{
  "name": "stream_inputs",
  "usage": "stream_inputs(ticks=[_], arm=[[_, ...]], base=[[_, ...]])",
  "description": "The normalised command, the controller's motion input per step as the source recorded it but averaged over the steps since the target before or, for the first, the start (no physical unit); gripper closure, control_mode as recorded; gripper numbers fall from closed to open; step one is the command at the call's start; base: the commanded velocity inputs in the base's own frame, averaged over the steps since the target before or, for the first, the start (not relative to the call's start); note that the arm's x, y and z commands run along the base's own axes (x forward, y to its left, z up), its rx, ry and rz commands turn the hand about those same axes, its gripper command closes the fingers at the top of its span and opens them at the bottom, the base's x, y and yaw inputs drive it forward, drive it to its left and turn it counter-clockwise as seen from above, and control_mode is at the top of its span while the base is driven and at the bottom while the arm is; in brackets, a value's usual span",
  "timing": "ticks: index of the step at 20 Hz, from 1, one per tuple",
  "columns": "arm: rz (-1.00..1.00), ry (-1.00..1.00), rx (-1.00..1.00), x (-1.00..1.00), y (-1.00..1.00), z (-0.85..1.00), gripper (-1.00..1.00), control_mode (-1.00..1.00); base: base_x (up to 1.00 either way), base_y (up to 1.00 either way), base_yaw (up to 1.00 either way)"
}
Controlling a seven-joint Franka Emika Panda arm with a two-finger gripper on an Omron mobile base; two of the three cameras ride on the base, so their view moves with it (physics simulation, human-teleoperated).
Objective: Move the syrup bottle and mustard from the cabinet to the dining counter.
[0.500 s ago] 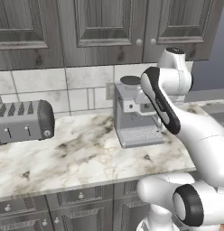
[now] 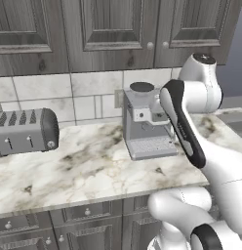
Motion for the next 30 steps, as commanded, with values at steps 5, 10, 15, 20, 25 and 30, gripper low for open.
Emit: stream_inputs(ticks=[5, 10, 15, 20, 25, 30], arm=[[-0.05, -0.23, 0.00, -0.21, 0.00, 0.58, -1.00, -1.00], [-0.03, -0.03, 0.00, 0.00, -0.05, 0.71, -1.00, -1.00], [-0.02, 0.00, 0.00, 0.00, -0.19, 0.68, -1.00, -1.00], [0.00, -0.01, 0.00, 0.00, -0.23, 0.58, -1.00, -1.00], [0.00, -0.03, 0.01, 0.02, -0.16, 0.52, -1.00, -1.00], [0.00, -0.03, 0.00, 0.10, 0.00, 0.50, -1.00, -1.00]], base=[[0.00, 0.00, 0.00], [0.00, 0.00, 0.00], [0.00, 0.00, 0.00], [0.00, 0.00, 0.00], [0.00, 0.00, 0.00], [0.00, 0.00, 0.00]])
